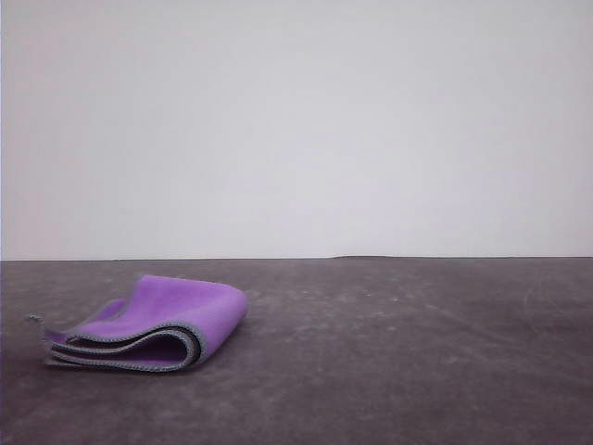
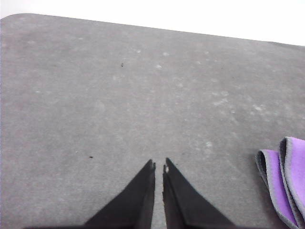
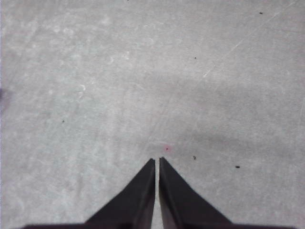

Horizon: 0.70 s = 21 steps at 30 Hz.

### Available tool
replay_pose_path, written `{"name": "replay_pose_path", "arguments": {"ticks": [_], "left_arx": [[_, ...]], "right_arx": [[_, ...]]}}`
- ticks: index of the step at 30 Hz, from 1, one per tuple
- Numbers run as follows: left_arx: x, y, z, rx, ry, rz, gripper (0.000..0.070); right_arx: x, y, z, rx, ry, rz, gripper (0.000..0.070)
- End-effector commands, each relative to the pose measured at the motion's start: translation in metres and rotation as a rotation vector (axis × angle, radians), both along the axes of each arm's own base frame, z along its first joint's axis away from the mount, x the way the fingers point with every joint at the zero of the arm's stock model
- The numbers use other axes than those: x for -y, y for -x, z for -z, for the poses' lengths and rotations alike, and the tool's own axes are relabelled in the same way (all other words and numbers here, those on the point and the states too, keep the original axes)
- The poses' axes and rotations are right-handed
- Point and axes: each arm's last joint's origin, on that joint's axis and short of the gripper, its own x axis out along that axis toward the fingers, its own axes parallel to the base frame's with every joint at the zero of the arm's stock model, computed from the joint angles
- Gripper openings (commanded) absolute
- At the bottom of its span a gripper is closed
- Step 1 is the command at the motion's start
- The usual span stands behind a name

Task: Fold clothes

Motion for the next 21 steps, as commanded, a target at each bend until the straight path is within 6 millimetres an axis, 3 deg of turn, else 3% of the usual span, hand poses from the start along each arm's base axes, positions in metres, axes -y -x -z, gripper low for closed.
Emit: {"name": "replay_pose_path", "arguments": {"ticks": [1, 4, 8, 14, 21], "left_arx": [[0.0, -0.001, 0.007, -0.024, 0.0, -0.002, 0.0017], [0.0, -0.001, 0.007, -0.024, 0.0, -0.002, 0.0017], [0.0, -0.001, 0.007, -0.024, 0.0, -0.002, 0.0017], [0.0, -0.001, 0.007, -0.024, 0.0, -0.002, 0.0017], [0.0, -0.001, 0.007, -0.024, 0.0, -0.002, 0.0017]], "right_arx": [[0.0, -0.003, -0.003, 0.028, 0.024, -0.017, 0.0006], [0.001, 0.0, -0.004, 0.111, 0.043, -0.018, 0.0006], [0.003, 0.021, 0.01, 0.365, 0.053, 0.004, 0.0006], [0.004, 0.063, 0.056, 0.647, 0.043, 0.013, 0.0006], [0.006, 0.088, 0.108, 0.677, 0.041, 0.046, 0.0006]]}}
